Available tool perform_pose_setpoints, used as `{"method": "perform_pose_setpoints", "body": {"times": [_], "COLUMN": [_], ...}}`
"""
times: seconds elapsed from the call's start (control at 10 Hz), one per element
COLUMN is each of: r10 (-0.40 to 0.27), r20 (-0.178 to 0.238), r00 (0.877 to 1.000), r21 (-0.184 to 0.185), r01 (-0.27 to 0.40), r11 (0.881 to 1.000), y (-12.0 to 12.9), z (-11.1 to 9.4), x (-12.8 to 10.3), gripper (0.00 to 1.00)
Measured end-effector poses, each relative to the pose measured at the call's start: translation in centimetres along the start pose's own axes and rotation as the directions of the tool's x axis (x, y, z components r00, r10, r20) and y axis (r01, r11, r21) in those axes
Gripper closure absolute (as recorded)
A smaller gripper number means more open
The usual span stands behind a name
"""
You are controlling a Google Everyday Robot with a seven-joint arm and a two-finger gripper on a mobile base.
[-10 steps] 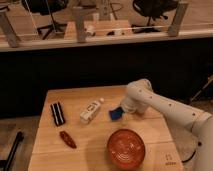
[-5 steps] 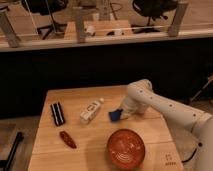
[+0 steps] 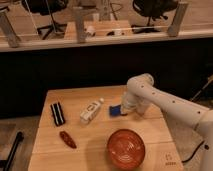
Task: Place the white sponge in the ceramic cup
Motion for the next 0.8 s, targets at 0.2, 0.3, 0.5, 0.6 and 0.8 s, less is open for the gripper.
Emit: {"method": "perform_pose_setpoints", "body": {"times": [0.2, 0.3, 0.5, 0.6, 0.8], "r10": [0.000, 0.003, -0.003, -0.001, 0.003], "r20": [0.000, 0.000, 0.003, 0.005, 0.008], "r00": [1.000, 1.000, 1.000, 1.000, 1.000], "r21": [0.006, 0.002, -0.007, -0.007, -0.007], "r01": [0.000, -0.003, 0.003, 0.001, -0.003], "r11": [1.000, 1.000, 1.000, 1.000, 1.000], "y": [0.1, 0.4, 0.3, 0.4, 0.6], "z": [-0.1, -0.1, -0.1, -0.3, -0.7], "x": [1.0, 1.4, 0.7, 0.6, 1.1], "gripper": [1.00, 0.97, 0.92, 0.87, 0.92]}}
